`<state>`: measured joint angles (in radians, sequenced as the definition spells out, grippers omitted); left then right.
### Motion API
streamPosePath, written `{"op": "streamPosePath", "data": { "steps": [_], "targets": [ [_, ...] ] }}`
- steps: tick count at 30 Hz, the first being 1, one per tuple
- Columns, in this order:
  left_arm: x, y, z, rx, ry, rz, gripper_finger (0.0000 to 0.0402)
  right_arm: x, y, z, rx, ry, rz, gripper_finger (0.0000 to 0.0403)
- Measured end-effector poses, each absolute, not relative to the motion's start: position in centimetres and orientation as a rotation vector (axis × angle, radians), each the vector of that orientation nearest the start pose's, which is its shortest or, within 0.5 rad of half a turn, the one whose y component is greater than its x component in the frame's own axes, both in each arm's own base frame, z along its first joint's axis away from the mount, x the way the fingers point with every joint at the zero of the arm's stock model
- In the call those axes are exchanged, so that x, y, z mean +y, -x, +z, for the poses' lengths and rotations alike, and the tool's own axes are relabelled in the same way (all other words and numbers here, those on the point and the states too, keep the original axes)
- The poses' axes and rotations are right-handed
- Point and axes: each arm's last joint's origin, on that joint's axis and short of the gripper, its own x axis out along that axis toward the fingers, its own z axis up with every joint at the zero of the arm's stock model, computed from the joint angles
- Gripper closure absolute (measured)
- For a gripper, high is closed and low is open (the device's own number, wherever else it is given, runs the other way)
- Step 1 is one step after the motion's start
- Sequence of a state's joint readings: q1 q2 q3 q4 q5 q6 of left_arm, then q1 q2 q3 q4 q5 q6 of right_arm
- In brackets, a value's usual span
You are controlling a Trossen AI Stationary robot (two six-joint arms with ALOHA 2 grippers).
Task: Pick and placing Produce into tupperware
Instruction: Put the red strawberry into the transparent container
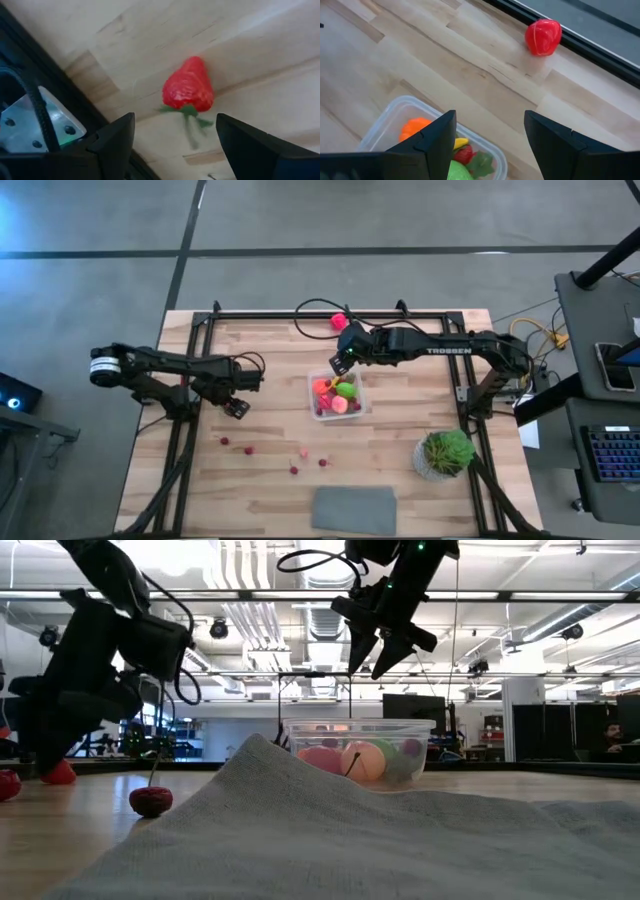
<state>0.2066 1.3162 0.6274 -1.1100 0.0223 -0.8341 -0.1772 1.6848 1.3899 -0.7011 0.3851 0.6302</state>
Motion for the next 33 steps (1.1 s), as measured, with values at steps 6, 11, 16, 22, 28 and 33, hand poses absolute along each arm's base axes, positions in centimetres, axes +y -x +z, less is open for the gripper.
{"op": "streamPosePath", "data": {
  "steps": [6, 11, 16, 22, 28, 33],
  "targets": [
    [3.3, -16.1, 15.2, 1.596, 0.813, 0.853, 0.0164, -7.3, -34.6, 27.3, 0.814, -0.425, -0.792, 0.0177],
    [3.4, -16.4, 15.1, 1.566, 0.834, 0.865, 0.0188, -7.3, -34.6, 27.3, 0.820, -0.411, -0.786, 0.0177],
    [3.4, -16.5, 14.7, 1.577, 0.826, 0.874, 0.0211, -7.3, -34.6, 27.3, 0.821, -0.404, -0.782, 0.0177],
    [3.5, -16.8, 14.3, 1.584, 0.815, 0.884, 0.0247, -7.3, -34.6, 27.3, 0.824, -0.397, -0.779, 0.0177],
    [3.5, -16.9, 14.4, 1.570, 0.810, 0.879, 0.0280, -7.3, -34.6, 27.3, 0.828, -0.386, -0.773, 0.0177],
    [3.8, -17.5, 15.4, 1.491, 0.774, 0.888, 0.0292, -7.3, -34.6, 27.3, 0.831, -0.378, -0.769, 0.0177]
  ]
}}
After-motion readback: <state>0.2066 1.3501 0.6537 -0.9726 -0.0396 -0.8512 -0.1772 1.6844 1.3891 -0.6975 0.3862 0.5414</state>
